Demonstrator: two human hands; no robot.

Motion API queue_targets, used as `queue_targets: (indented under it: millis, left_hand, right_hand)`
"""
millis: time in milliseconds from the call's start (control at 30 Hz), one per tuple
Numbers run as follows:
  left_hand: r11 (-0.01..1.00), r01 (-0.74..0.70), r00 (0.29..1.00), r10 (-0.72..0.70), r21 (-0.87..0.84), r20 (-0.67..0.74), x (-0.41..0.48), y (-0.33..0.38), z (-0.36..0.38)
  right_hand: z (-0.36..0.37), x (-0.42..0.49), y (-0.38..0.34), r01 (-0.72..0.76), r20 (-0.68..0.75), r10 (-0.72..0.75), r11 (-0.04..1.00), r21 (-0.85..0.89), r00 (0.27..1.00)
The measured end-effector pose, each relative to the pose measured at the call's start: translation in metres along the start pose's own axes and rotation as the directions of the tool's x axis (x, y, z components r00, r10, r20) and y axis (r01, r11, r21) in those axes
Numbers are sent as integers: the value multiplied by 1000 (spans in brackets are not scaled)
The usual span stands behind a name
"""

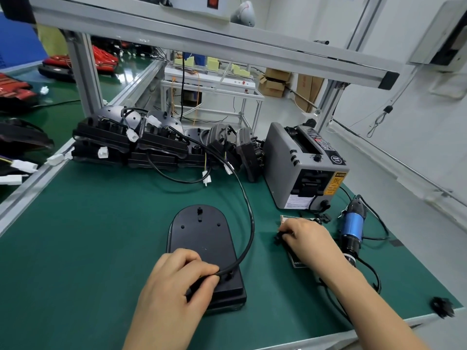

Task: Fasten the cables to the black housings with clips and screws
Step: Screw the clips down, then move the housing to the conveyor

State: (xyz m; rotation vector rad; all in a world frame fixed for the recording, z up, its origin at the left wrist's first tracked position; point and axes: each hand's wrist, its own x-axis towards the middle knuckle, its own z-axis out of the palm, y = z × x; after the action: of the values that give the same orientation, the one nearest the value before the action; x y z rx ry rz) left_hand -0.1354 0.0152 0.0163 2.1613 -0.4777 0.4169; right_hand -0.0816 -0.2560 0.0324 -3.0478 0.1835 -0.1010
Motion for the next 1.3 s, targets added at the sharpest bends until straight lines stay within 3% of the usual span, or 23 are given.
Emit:
queue_targets:
  millis: [233,333,400,467,533,600,667,867,1067,1300]
  left_hand:
    - [1000,8,1000,-8,-16,-1,0,1,-1]
    - [1000,7,1000,-7,-9,-4,0,0,0]
    - [1000,15,1000,-15,-12,-1,0,-1,0]
    - [999,25,1000,-25,-20,9,1,0,-1]
    - [999,42,999,-41,-34,25,1,2,-2]
    - [997,64,996,-61,-44,61,3,4,-4]
    - [997,62,995,-58,-50,84,9,6,-7]
    - [999,42,998,-42,0,56,37,16,-5]
    - [979,133,990,-124,-156,66,40,11,-6]
    - [975,134,988,-118,-176,99,38,8,-11]
  right_hand:
    - [-5,-13,6,-207,32,208,978,-16,978]
    - [-9,-21,4,-254,-2,256,960,121,967]
    - [-16,-25,0,-245,-17,268,906,346,963]
    - [-25,-31,-11,-244,72,267,694,677,961]
    - [-32,-39,-26,-251,186,199,379,891,962]
    - [-34,-46,-43,-285,269,116,158,946,956]
    - [-34,-50,-59,-314,312,46,60,948,949]
    - [-31,-53,-97,-290,289,-60,0,957,955]
    - [-30,-58,-106,-285,286,-73,16,958,956]
    - [-29,-68,-108,-290,288,-109,1,957,951]
